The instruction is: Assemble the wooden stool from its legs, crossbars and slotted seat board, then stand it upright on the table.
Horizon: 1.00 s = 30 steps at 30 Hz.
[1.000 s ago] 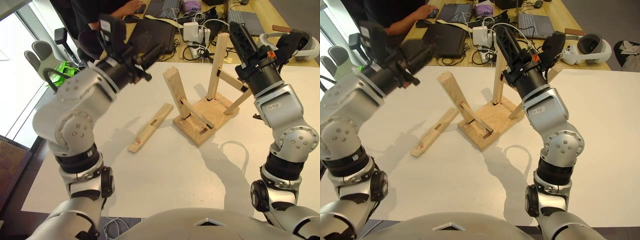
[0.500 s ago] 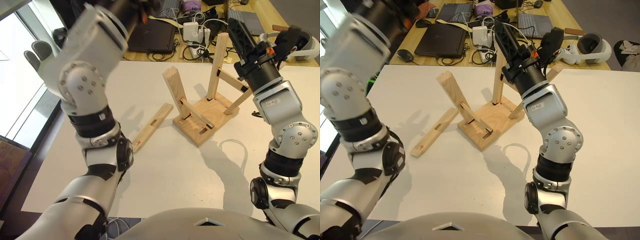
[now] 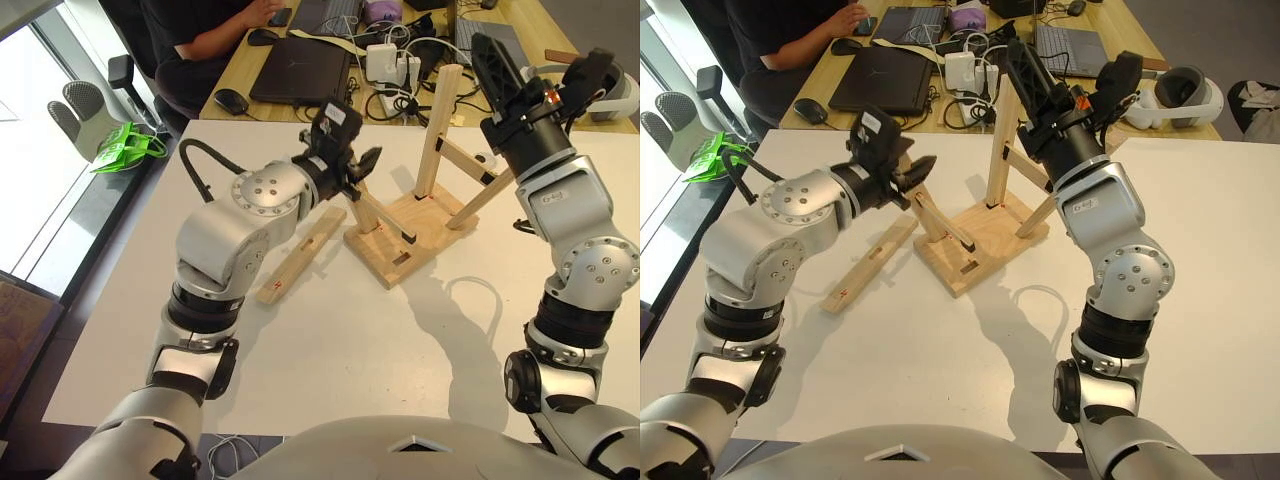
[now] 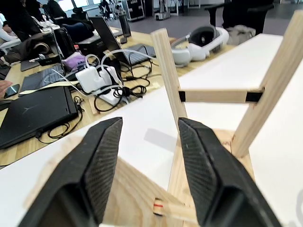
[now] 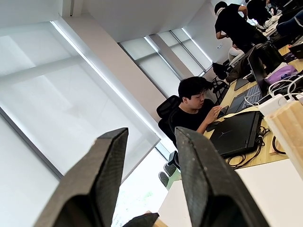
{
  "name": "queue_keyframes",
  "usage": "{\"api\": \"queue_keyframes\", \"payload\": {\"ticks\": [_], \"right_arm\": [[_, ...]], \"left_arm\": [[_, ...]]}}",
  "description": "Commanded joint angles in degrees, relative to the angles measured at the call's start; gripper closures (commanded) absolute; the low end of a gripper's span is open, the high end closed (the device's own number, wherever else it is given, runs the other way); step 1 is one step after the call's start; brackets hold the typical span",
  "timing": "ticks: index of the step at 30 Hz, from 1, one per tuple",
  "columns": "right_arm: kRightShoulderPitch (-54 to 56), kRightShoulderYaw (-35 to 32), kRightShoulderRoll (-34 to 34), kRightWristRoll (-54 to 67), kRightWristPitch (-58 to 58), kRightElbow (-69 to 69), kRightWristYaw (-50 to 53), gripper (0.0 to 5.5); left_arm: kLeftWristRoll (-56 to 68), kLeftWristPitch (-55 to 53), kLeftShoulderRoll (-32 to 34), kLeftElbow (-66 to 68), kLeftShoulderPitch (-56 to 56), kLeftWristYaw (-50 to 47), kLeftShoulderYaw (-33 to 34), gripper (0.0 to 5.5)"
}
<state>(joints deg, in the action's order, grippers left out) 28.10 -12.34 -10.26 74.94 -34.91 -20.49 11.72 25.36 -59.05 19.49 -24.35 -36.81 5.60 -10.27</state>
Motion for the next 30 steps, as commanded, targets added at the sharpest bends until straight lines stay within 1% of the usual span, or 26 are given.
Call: {"api": "queue_keyframes", "payload": {"ticks": [1, 4, 6, 8, 9, 10, 12, 13, 15, 17, 18, 20, 22, 24, 26, 30], "right_arm": [[0.77, 0.21, 0.06, -0.54, -0.15, -0.36, -0.15, 3.63], [0.61, 0.16, -0.05, -0.64, -0.19, -0.47, -0.42, 3.63], [0.11, 0.28, -1.29, 0.32, -1.39, -0.86, -2.42, 3.63], [-1.5, -0.12, -5.82, 3.26, -5.14, -2.62, -8.02, 3.63], [-2.31, -0.67, -8.17, 5.6, -7.16, -3.65, -10.71, 3.63], [-3.66, -1.35, -11.65, 10.15, -10.22, -5.64, -14.78, 3.63], [-6.79, -2.35, -17.85, 20.06, -15.2, -9.69, -21.08, 3.63], [-8.59, -2.6, -20.71, 24.45, -17.1, -11.79, -23.6, 3.63], [-14.12, -2.59, -28.33, 33.25, -21.76, -17.2, -29.36, 3.63], [-19.45, -1.22, -35.99, 28.73, -28.35, -21.48, -36.43, 3.63], [-21.05, 1.07, -39.25, 21.86, -30.3, -23.19, -38.98, 3.63], [-23.32, 5.13, -43.2, 10.25, -30.64, -25.84, -42.64, 3.63], [-24.92, 10.05, -45.21, -0.64, -28.1, -27.73, -45.2, 3.63], [-24.89, 16.16, -44.72, -10.61, -25.29, -27.68, -44.9, 3.63], [-23.61, 22.21, -42.44, -18.43, -23.31, -26.9, -43.25, 3.63], [-19.85, 33.68, -36.62, -32.54, -20.46, -24.9, -38.99, 3.63]], "left_arm": [[0.25, 1.32, -3.4, -1.12, -2.36, -0.74, 5.26, 3.33], [-0.05, 3.03, -3.66, -0.73, -4.65, -0.43, 9.09, 3.33], [-1.07, 2.14, -0.27, -0.89, -3.08, 0.63, 10.95, 3.33], [-1.91, -0.86, 6.9, -2.57, 3.06, 3.75, 11.58, 3.33], [-2.86, -2.07, 11.56, -3.52, 7.05, 5.68, 10.8, 3.33], [-4.48, -2.81, 18.16, -4.59, 13.36, 8.23, 9.49, 3.33], [-7.21, -3.25, 27.52, -5.45, 23.37, 11.9, 8.36, 3.33], [-7.99, -3.36, 30.17, -5.53, 26.79, 13.12, 8.58, 3.33], [-8.53, -3.49, 32.1, -5.92, 31.91, 14.46, 10.03, 3.33], [-8.38, -4.04, 31.21, -7.67, 34.56, 14.59, 10.13, 3.33], [-8.06, -4.64, 29.77, -8.53, 34.48, 14.19, 9.73, 3.33], [-7.31, -5.83, 26.57, -9.1, 32.5, 13.49, 8.72, 3.33], [-6.58, -7.32, 22.74, -8.55, 29.5, 12.91, 7.89, 3.33], [-5.76, -9.27, 18.06, -6.96, 26.28, 12.0, 7.43, 3.33], [-5.26, -11.01, 14.02, -4.95, 24.1, 11.32, 6.81, 3.33], [-5.4, -11.24, 10.59, -1.74, 22.89, 11.6, 4.42, 3.33]]}}
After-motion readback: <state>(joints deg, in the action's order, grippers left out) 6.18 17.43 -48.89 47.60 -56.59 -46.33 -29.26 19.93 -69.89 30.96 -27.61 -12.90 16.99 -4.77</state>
